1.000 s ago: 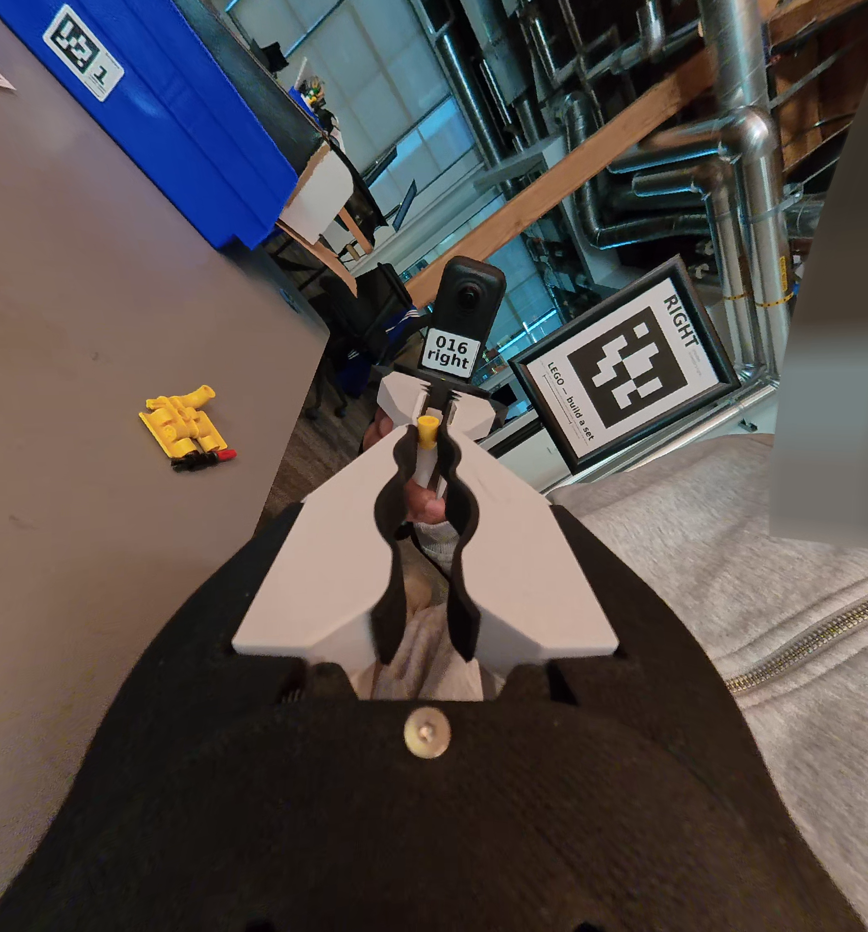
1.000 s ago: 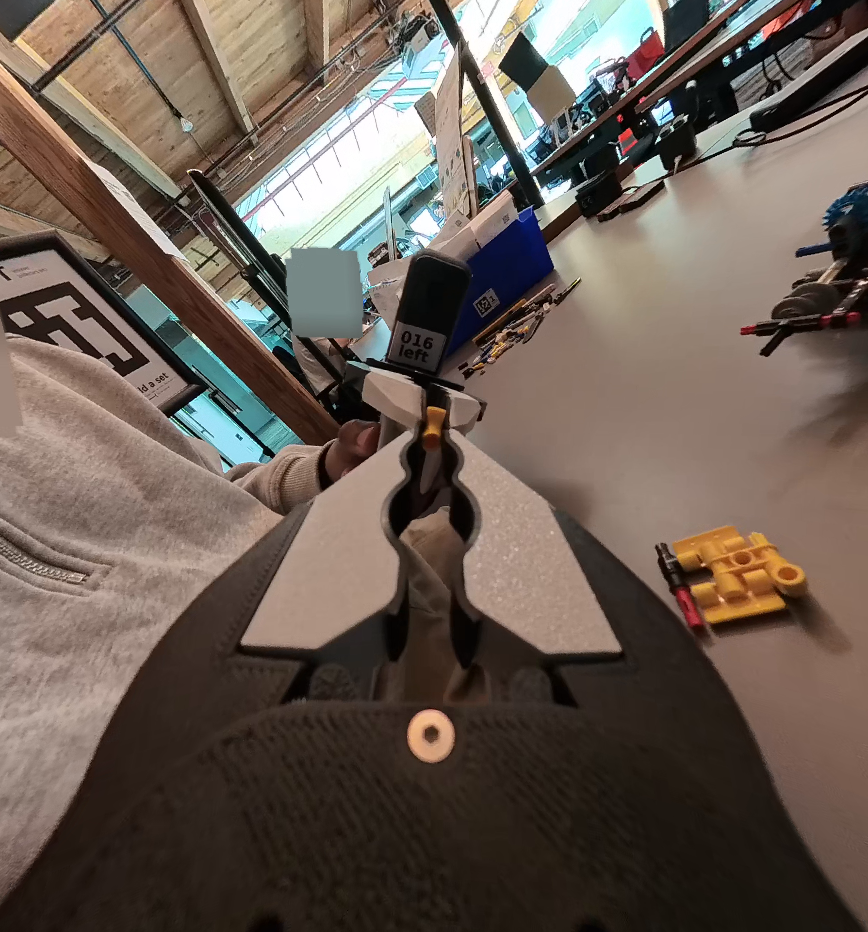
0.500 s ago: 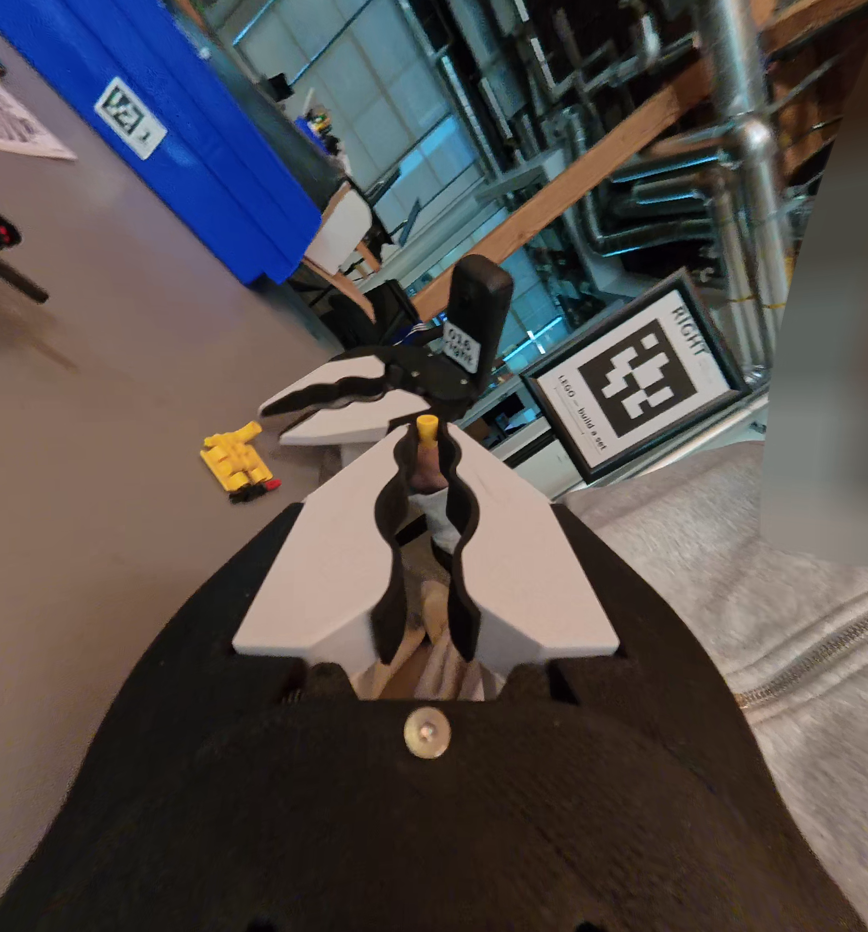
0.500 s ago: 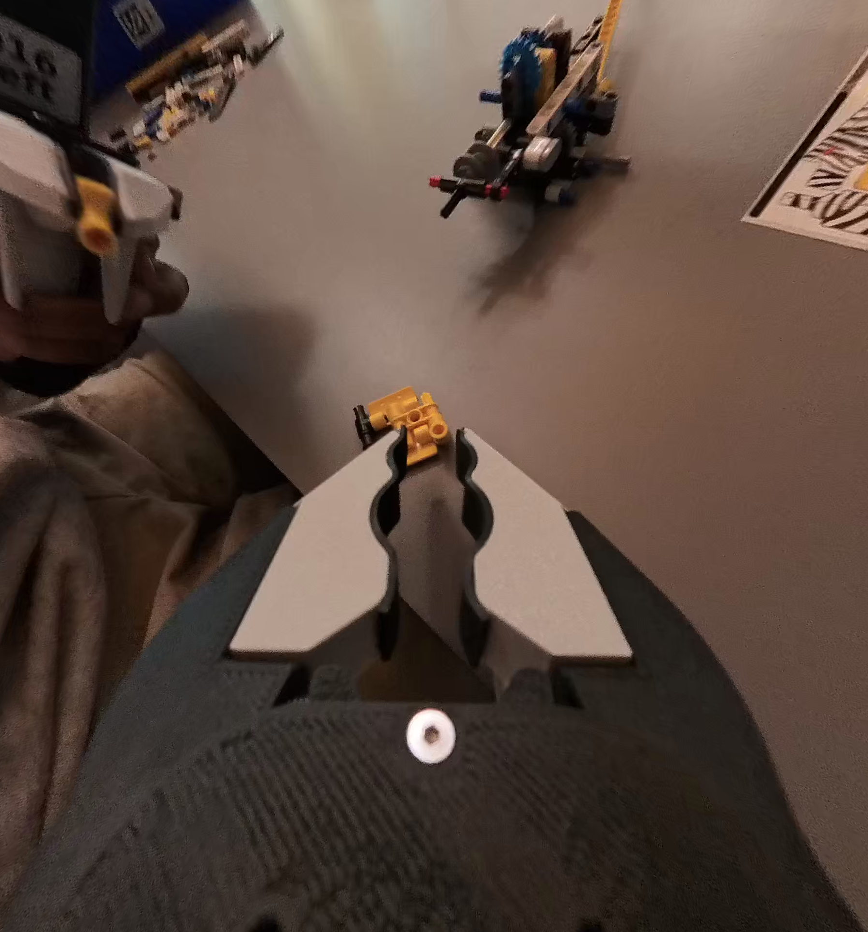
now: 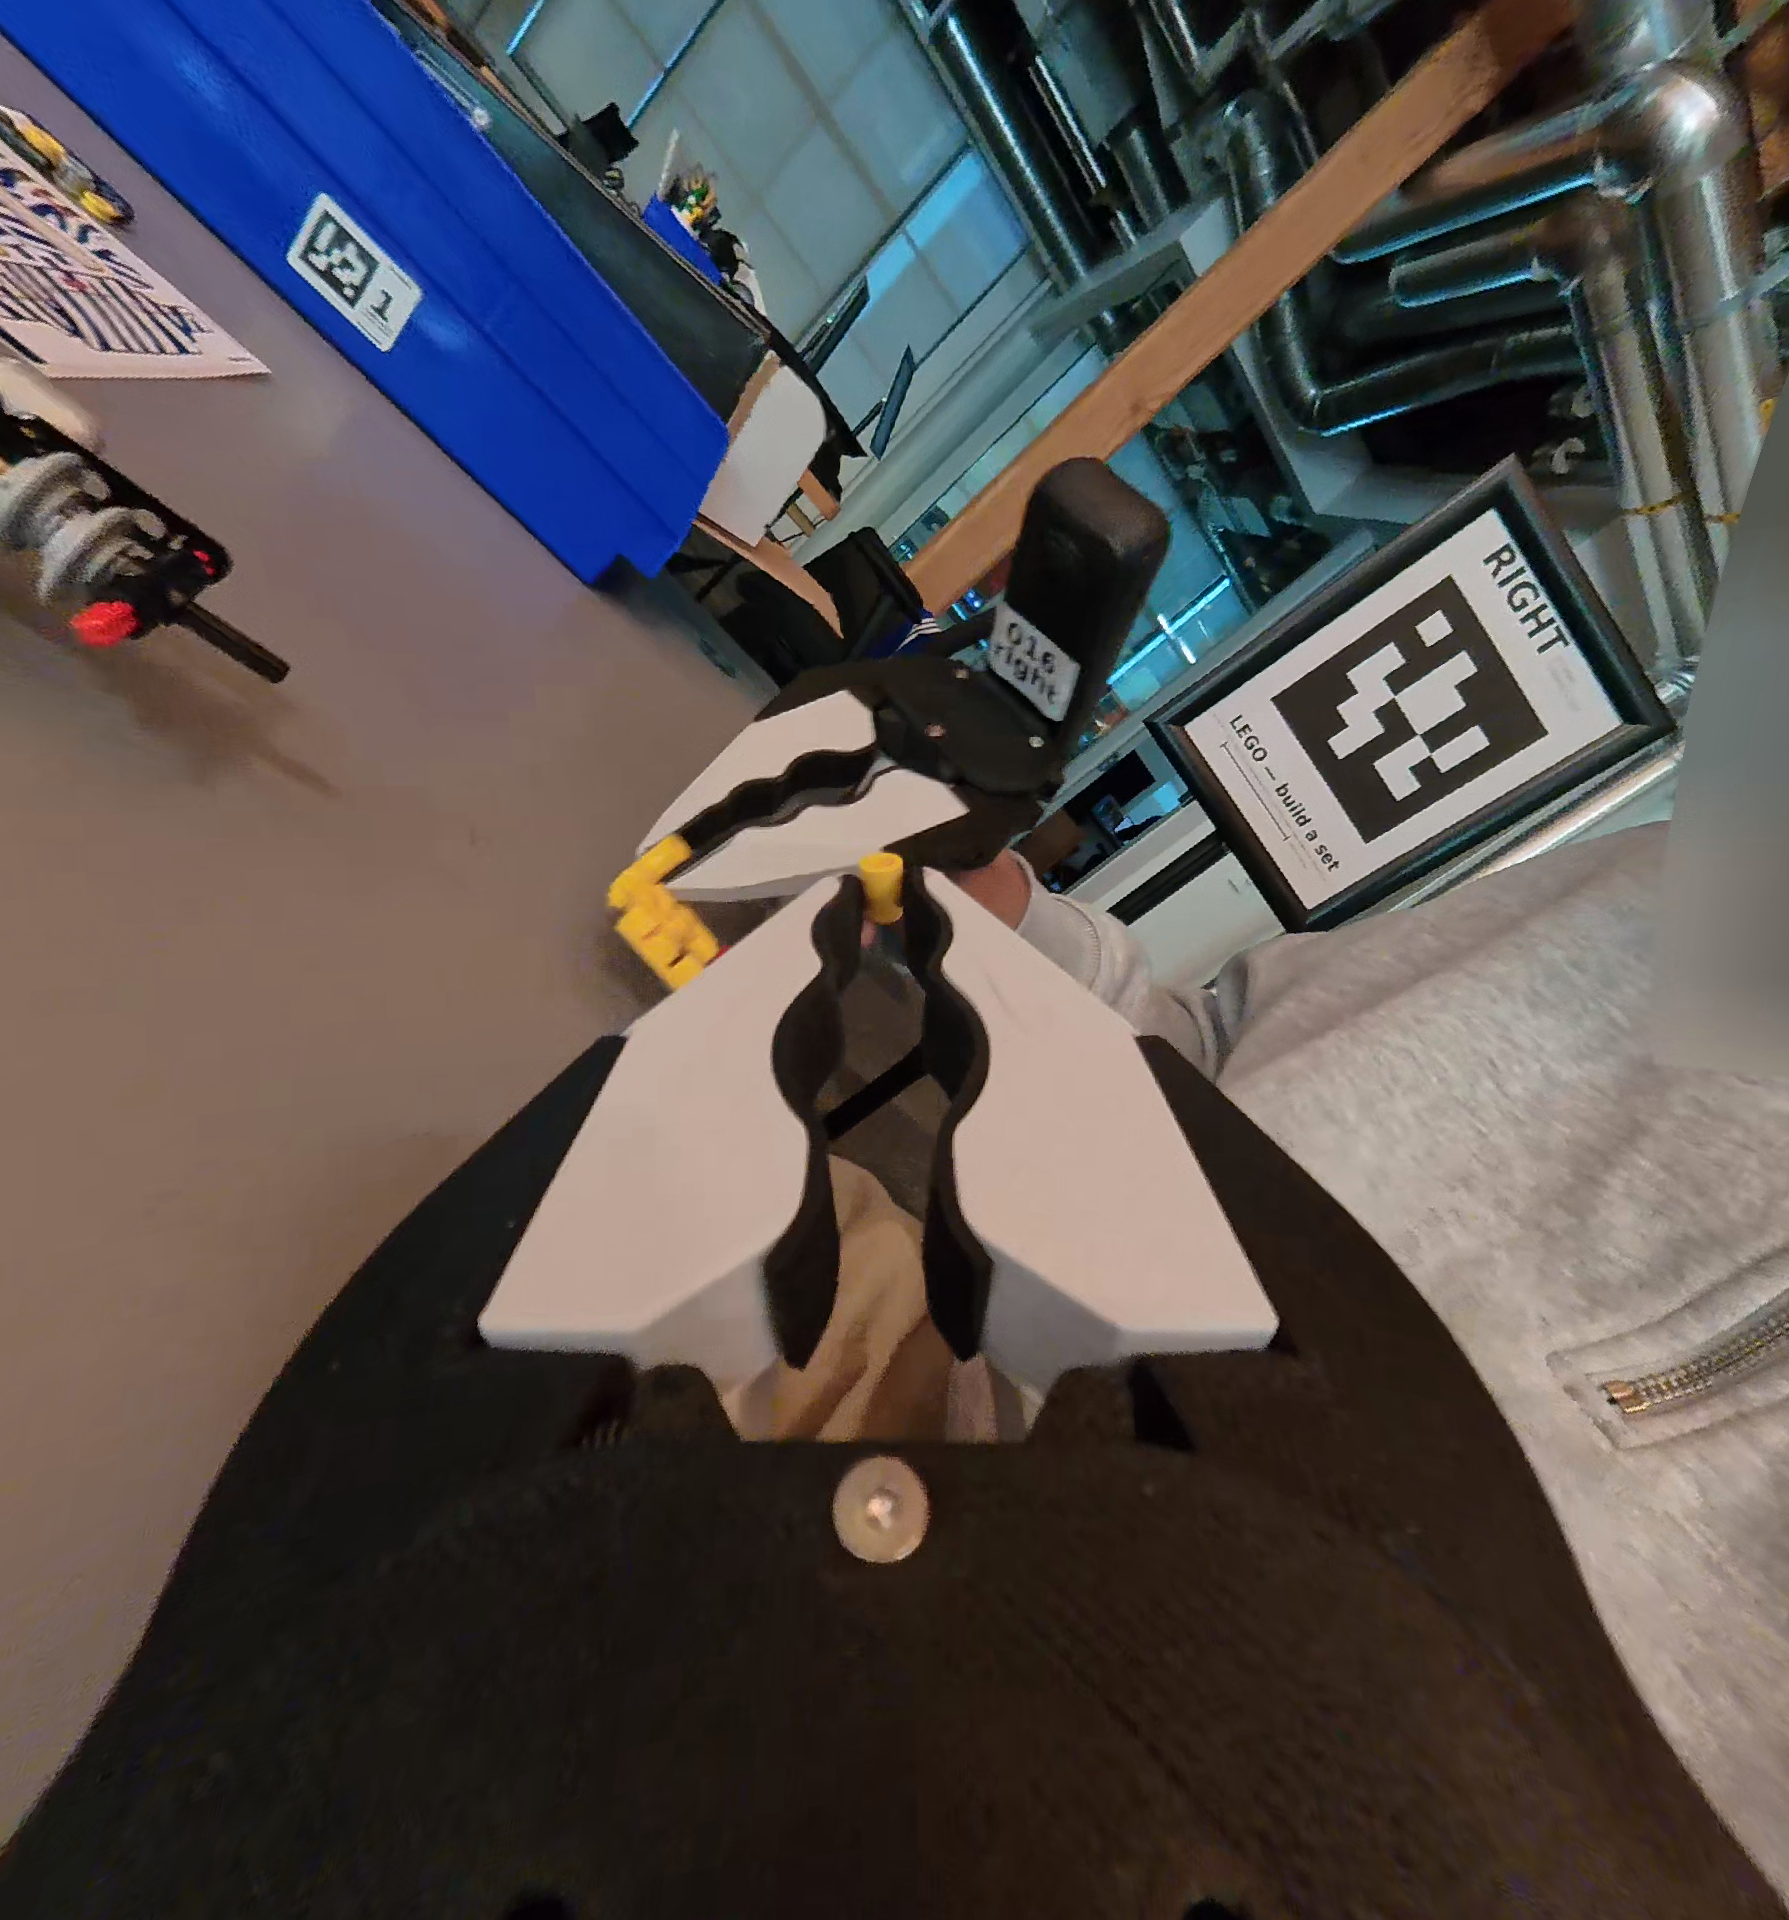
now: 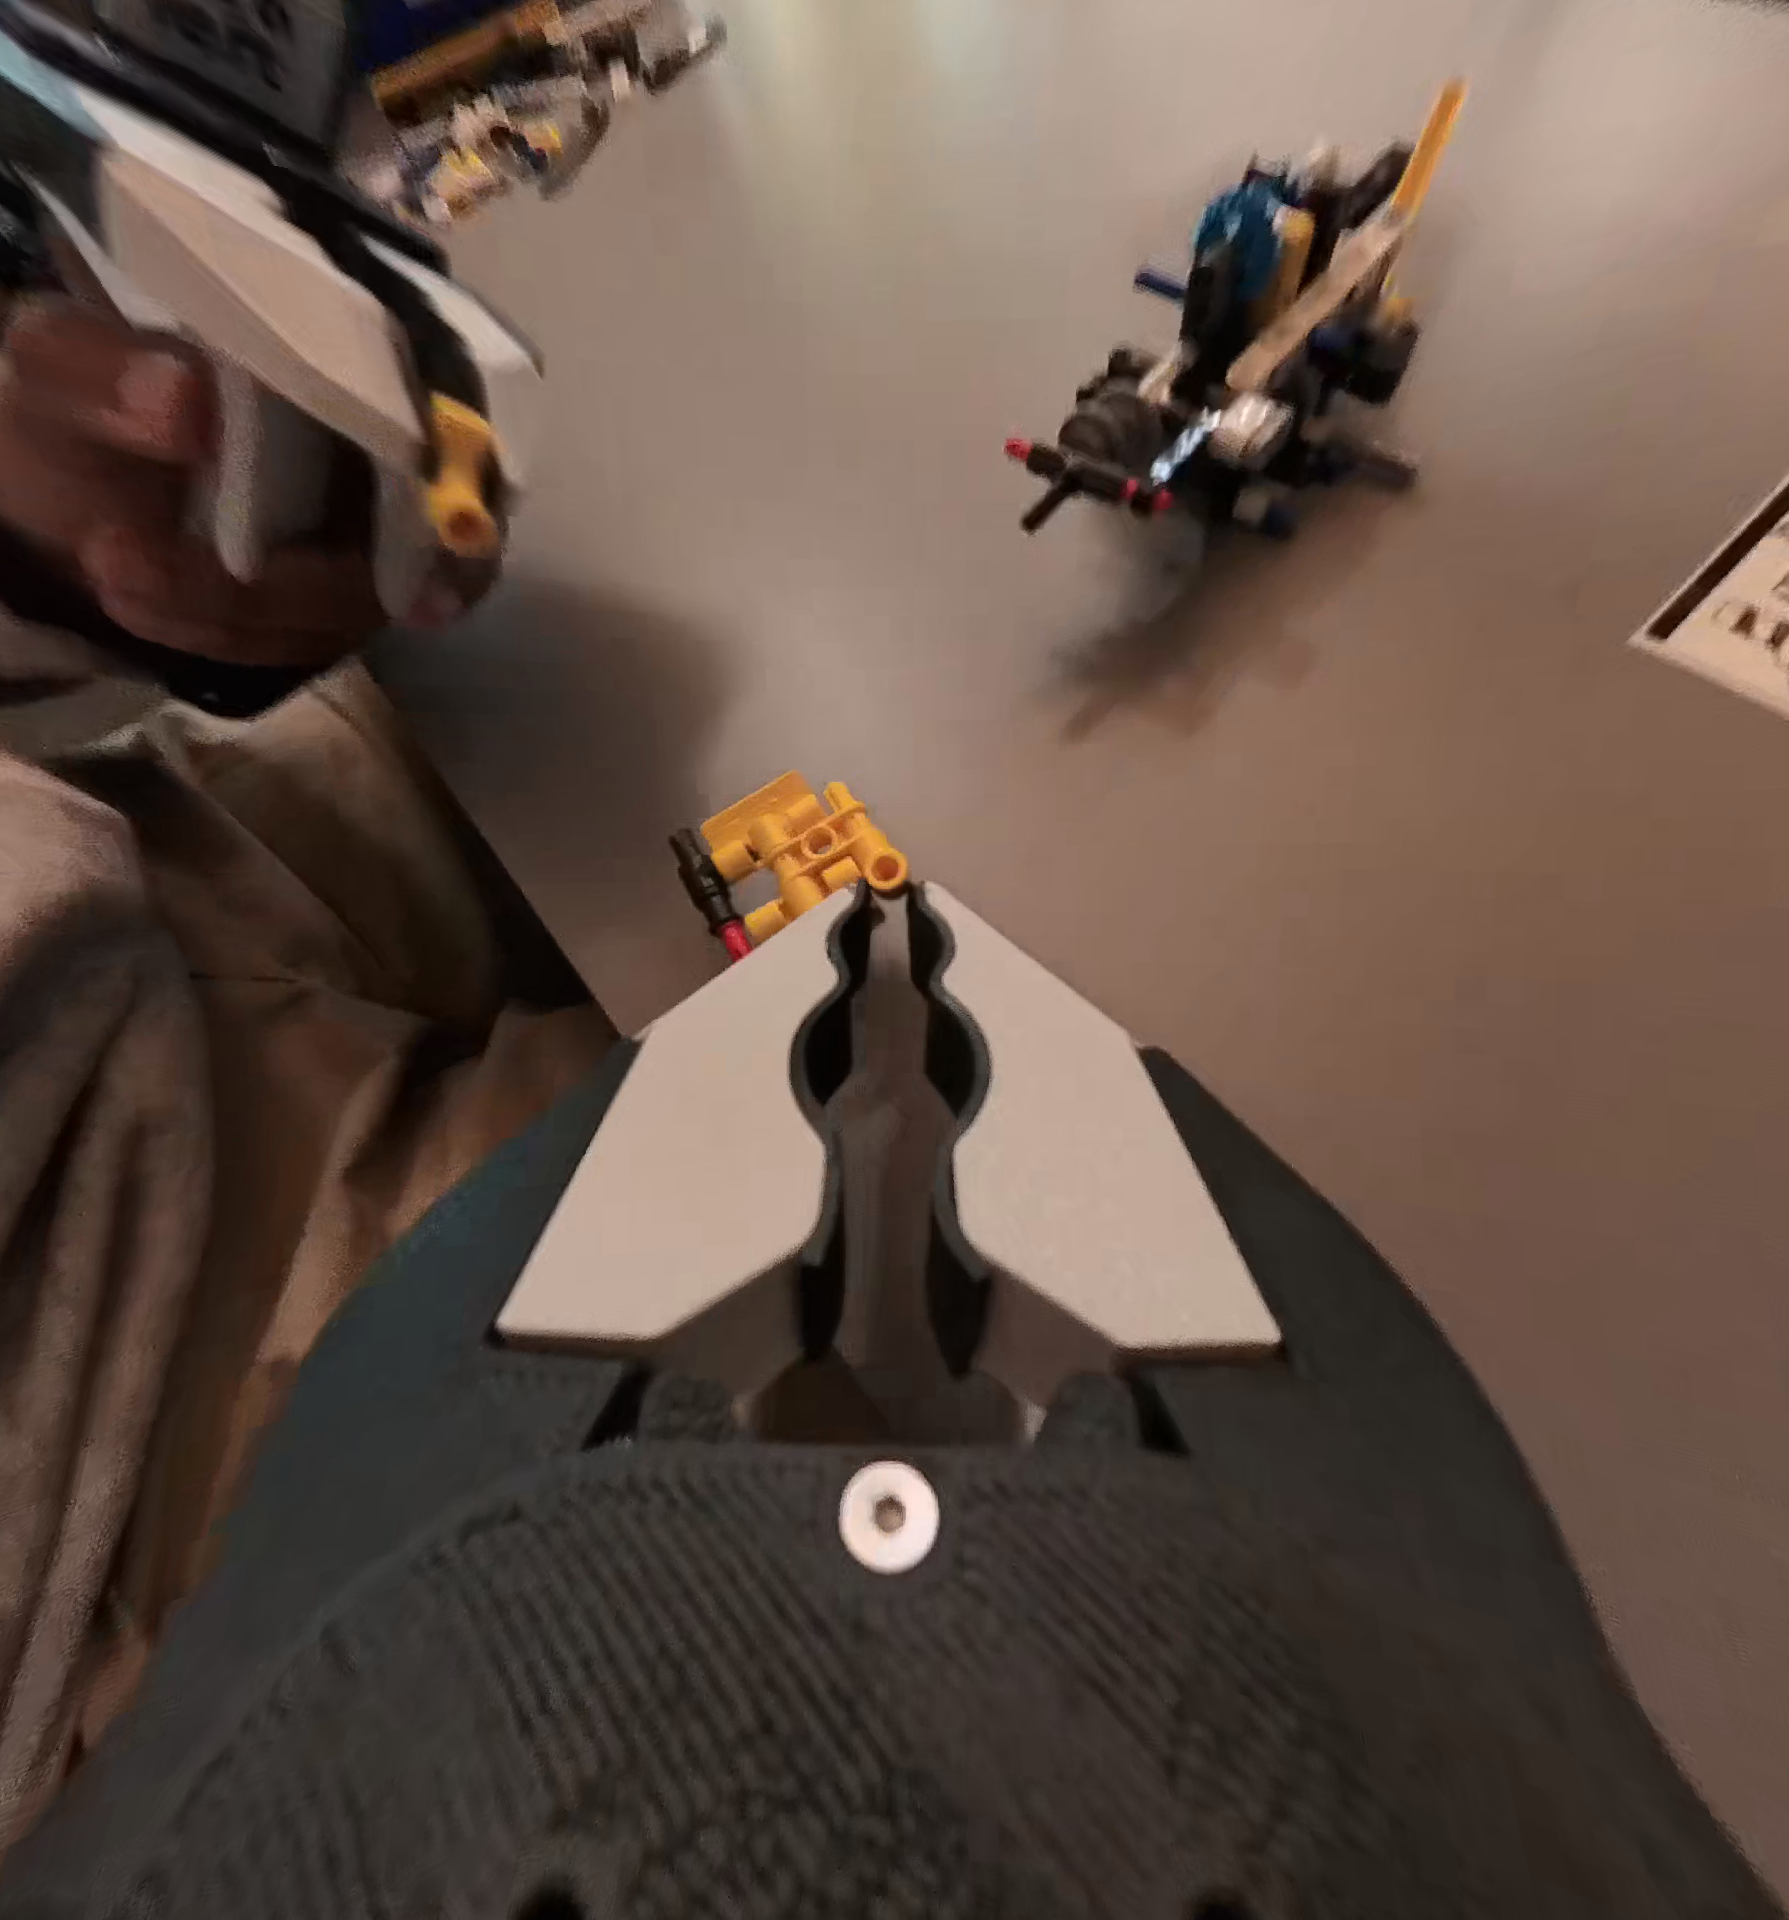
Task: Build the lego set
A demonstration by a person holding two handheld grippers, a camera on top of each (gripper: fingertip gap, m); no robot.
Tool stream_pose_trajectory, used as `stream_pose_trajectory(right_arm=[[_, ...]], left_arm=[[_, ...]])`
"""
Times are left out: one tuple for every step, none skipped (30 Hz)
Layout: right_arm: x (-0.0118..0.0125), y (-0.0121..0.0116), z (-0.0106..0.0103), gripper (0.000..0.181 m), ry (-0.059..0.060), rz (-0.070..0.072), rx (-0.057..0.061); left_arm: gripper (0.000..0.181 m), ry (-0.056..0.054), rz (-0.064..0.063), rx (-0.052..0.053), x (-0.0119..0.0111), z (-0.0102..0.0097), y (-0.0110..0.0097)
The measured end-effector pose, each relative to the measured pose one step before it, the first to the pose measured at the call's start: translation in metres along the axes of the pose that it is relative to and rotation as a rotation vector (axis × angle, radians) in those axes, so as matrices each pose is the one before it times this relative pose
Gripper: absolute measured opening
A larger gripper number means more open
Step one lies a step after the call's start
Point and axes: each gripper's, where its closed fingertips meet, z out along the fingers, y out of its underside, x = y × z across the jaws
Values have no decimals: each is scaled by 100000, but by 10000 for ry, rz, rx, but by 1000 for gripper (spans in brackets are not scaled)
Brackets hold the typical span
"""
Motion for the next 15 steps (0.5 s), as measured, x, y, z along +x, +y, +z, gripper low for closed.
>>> stream_pose_trajectory(right_arm=[[-185, -610, -207, 6, -43, 25, 304], [-174, -420, -135, 6, -82, 68, 211], [-252, -270, -71, 6, -167, 142, 153], [-430, -272, -49, 6, -284, 231, 190], [-648, -302, -8, 6, -411, 310, 231], [-662, -292, 34, 5, -414, 400, 203], [-658, -289, 59, 5, -372, 423, 169], [-707, -314, 67, 5, -353, 349, 167], [-646, -327, 65, 5, -268, 250, 164], [-573, -275, 58, 5, -192, 157, 128], [-489, -144, 64, 5, -142, 94, 52], [-388, 24, 66, 5, -79, 26, -32], [-267, 97, 68, 5, -19, -46, -57], [-239, 98, 45, 5, -12, -79, -39], [-252, 70, 29, 5, -37, -69, -15]], left_arm=[[6, -159, 41, -33, -336, -162, 57], [6, -165, 41, -36, -346, -156, 78], [6, -146, 50, -5, -302, -147, 34], [6, -114, 56, 58, -185, -119, -131], [6, -133, 186, 93, -143, -123, -201], [6, -116, 318, 75, -52, -123, -172], [6, -36, 398, 9, 133, -92, -70], [7, 6, 556, -28, 294, -78, -3], [7, -74, 709, -31, 305, -113, 1], [7, 83, 693, 36, 635, -138, -112], [7, 82, 706, 80, 636, -140, -214], [7, -215, 619, 42, 127, -123, -182], [7, -86, 470, -78, 150, -51, 3], [7, -13, 330, -159, 144, 35, 146], [7, 41, 140, -188, 133, 116, 235]])
